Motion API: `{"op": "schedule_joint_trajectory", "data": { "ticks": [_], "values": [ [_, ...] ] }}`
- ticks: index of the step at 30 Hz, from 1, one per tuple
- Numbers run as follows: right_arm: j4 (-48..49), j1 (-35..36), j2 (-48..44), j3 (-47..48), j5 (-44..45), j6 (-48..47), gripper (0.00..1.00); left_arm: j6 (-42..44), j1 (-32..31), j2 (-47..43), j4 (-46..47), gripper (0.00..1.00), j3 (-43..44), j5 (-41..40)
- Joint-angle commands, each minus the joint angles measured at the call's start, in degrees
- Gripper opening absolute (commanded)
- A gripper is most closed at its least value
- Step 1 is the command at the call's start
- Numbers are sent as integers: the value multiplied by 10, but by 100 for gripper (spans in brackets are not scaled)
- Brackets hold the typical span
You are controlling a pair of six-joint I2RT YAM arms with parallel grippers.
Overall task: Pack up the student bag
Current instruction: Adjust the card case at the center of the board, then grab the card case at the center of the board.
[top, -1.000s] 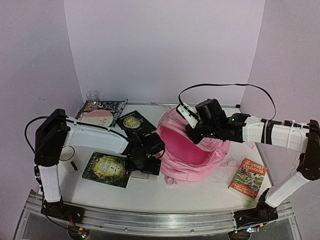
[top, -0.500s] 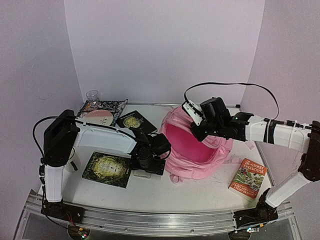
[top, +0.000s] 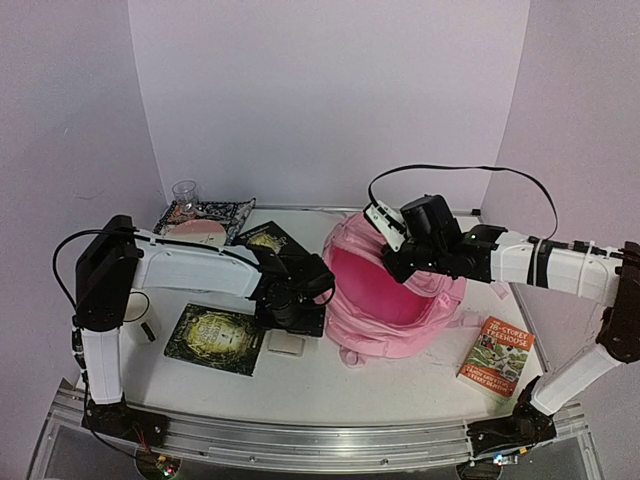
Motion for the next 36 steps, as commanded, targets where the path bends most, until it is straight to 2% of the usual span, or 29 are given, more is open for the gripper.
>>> {"op": "schedule_joint_trajectory", "data": {
  "ticks": [1, 17, 29, 36],
  "values": [
    [47, -5, -30, 5, 15, 9, 0, 1, 13, 33, 2, 99, 8, -13],
    [51, -6, -27, 5, 9, 14, 0, 16, 22, 77, 3, 99, 7, 31],
    [52, -5, -23, 12, -3, 18, 0, 19, 21, -8, 1, 76, -29, 37],
    [52, -5, -22, 16, -13, 21, 0, 34, 22, -68, 2, 73, -11, 37]
  ]
}}
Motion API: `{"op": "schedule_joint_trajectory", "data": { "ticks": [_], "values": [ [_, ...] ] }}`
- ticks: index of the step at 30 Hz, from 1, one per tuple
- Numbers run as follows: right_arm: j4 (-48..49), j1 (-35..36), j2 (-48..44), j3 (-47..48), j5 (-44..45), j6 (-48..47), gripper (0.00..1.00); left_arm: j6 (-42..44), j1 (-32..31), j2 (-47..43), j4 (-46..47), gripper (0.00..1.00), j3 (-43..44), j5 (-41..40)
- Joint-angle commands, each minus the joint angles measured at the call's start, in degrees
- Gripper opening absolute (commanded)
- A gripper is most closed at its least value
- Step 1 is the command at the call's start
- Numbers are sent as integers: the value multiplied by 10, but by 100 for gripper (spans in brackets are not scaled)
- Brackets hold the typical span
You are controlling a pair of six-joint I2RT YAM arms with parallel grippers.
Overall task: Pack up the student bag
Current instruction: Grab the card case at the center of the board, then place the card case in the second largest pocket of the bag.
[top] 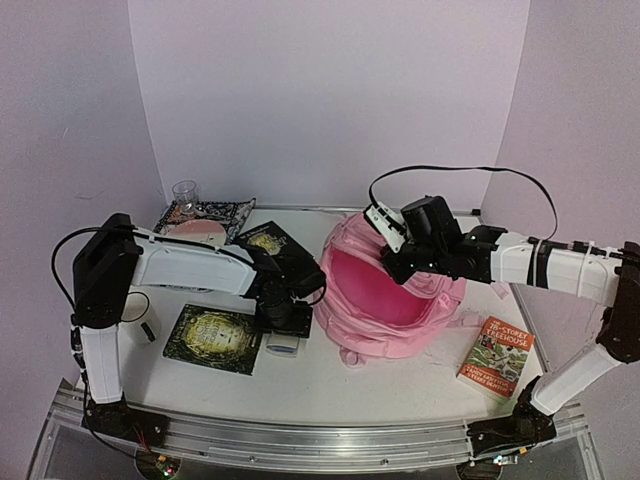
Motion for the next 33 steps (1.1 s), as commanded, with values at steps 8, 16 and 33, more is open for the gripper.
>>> {"op": "schedule_joint_trajectory", "data": {
  "ticks": [8, 16, 33],
  "values": [
    [49, -3, -18, 29, -19, 24, 0, 54, 1, -65, -5, 72, 140, 13],
    [49, -2, -20, 41, -46, 36, 0, 56, 4, 48, -5, 73, 277, 43],
    [64, -3, -27, 35, -75, 56, 0, -13, 13, 130, 24, 74, 354, 50]
  ]
}}
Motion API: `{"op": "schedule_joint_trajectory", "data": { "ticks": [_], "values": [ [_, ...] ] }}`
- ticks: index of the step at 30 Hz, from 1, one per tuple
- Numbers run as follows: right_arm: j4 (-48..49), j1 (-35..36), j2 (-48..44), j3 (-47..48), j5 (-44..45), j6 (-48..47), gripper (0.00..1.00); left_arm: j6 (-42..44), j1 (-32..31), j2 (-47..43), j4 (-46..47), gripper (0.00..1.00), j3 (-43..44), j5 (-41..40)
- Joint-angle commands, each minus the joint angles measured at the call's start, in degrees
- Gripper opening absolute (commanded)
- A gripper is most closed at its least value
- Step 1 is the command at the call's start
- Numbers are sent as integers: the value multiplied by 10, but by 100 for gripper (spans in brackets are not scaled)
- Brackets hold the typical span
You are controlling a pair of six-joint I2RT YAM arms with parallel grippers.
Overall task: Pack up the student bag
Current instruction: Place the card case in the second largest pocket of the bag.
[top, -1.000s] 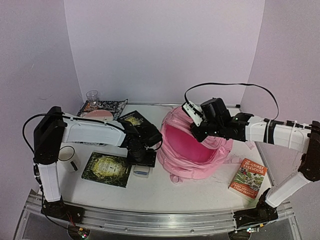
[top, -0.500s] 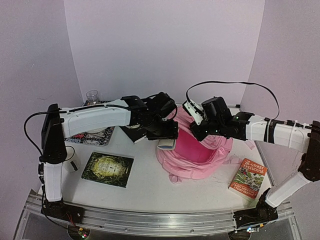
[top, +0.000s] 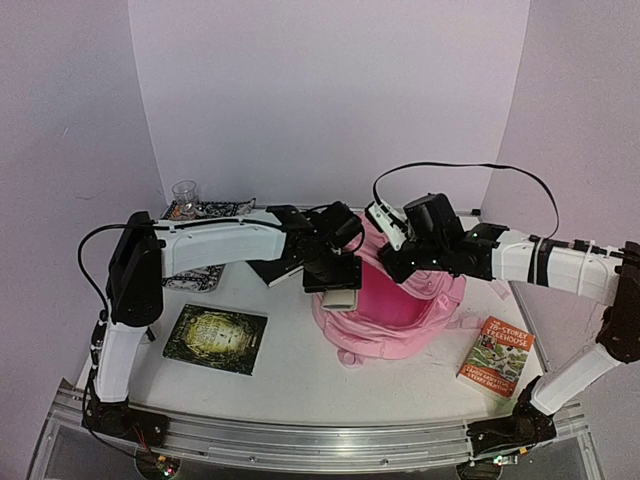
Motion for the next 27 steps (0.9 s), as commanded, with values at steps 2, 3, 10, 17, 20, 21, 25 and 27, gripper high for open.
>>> {"op": "schedule_joint_trajectory", "data": {
  "ticks": [2, 3, 10, 17, 20, 21, 25, 27],
  "values": [
    [73, 4, -28, 29, -21, 27, 0, -36, 6, 27, 41, 76, 75, -12],
    [74, 4, -28, 28, -23, 29, 0, -41, 8, 29, 48, 76, 79, -14],
    [82, 4, -25, 23, -35, 43, 0, -91, 17, 8, 125, 92, 42, -3],
    [87, 4, -22, 18, -30, 50, 0, -98, 17, -76, 219, 98, -84, 25],
    [88, 4, -21, 18, -32, 53, 0, -83, 17, -114, 222, 95, -134, 26],
    [89, 4, -19, 18, -34, 54, 0, -77, 18, -130, 223, 93, -156, 26],
    [88, 4, -7, 15, -45, 60, 0, -43, 23, -190, 224, 93, -224, 13],
    [87, 4, -4, 7, -52, 64, 0, -31, 35, -223, 224, 95, -263, 12]
  ]
}}
